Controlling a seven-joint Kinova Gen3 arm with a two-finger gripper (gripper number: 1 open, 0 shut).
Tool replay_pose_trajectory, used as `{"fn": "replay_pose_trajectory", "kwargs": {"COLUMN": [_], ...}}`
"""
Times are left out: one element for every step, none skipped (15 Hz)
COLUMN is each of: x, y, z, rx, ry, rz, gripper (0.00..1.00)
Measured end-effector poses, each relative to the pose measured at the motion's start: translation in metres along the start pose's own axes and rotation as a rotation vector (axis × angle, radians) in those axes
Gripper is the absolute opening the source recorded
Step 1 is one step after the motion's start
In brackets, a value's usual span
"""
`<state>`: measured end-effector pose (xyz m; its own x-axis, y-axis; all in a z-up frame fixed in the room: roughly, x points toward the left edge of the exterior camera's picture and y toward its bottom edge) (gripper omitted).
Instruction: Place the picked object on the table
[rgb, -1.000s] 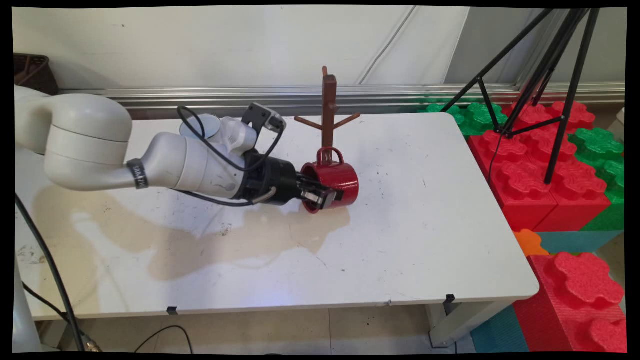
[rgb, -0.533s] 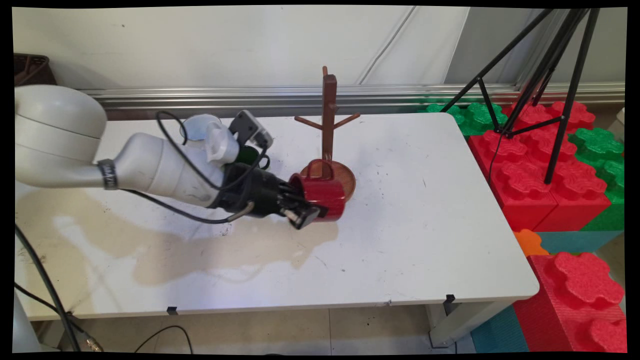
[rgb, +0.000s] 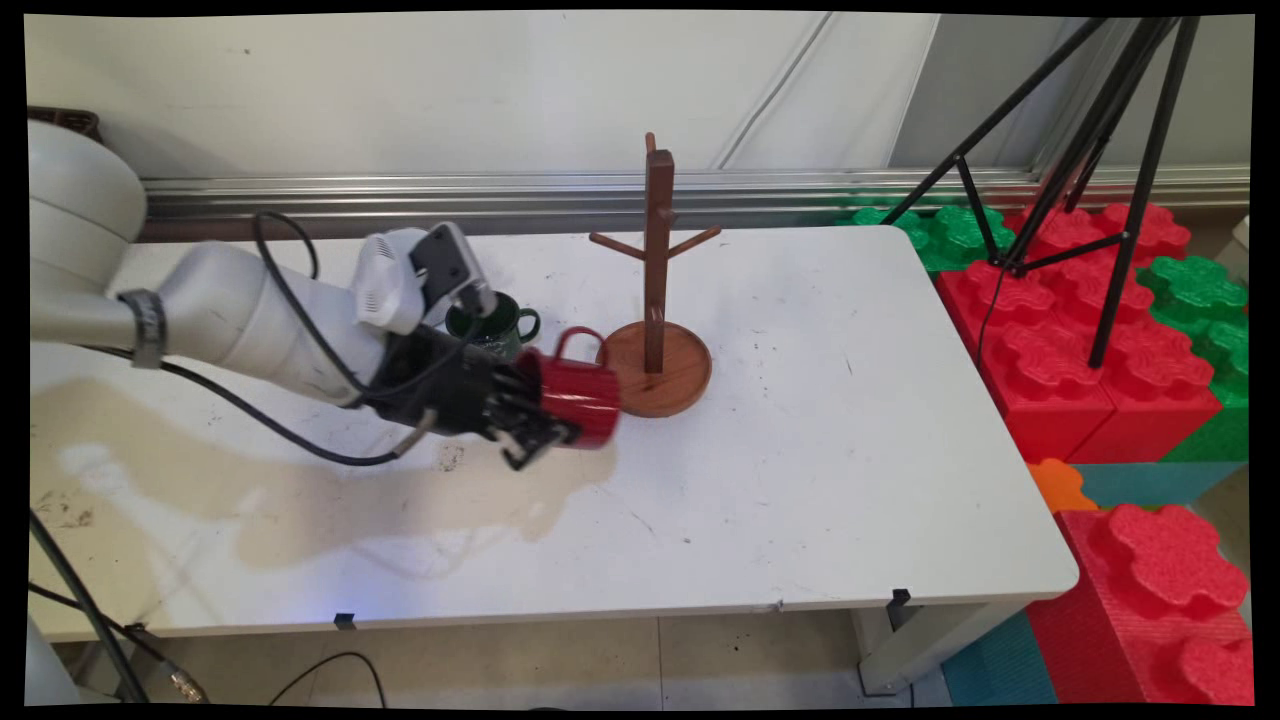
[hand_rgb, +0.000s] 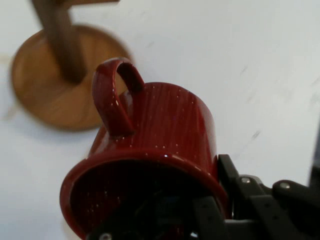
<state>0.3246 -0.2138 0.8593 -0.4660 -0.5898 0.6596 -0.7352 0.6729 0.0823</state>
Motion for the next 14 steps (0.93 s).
{"fn": "replay_pose_trajectory", "kwargs": {"x": [-0.001, -0.001, 0.0, 0.002, 0.004, 0.006, 0.008, 0.011, 0.013, 0.015, 0.018, 0.02, 0.024, 0.027], "y": [-0.005, -0.01, -0.015, -0.02, -0.022, -0.024, -0.027, -0.028, -0.029, -0.03, -0.031, -0.032, -0.033, -0.034], "z": [-0.006, -0.012, -0.019, -0.024, -0.027, -0.03, -0.033, -0.036, -0.038, -0.039, -0.04, -0.04, -0.039, -0.038], "rx": [0.026, 0.045, 0.065, 0.074, 0.072, 0.069, 0.064, 0.058, 0.053, 0.049, 0.043, 0.039, 0.034, 0.032], "ry": [-0.033, -0.061, -0.089, -0.108, -0.116, -0.128, -0.141, -0.155, -0.167, -0.174, -0.185, -0.193, -0.206, -0.215], "rz": [0.028, 0.052, 0.083, 0.111, 0.13, 0.154, 0.182, 0.211, 0.235, 0.251, 0.274, 0.287, 0.306, 0.318], "gripper": [0.0, 0.0, 0.0, 0.0, 0.0, 0.0, 0.0, 0.0, 0.0, 0.0, 0.0, 0.0, 0.0, 0.0]}}
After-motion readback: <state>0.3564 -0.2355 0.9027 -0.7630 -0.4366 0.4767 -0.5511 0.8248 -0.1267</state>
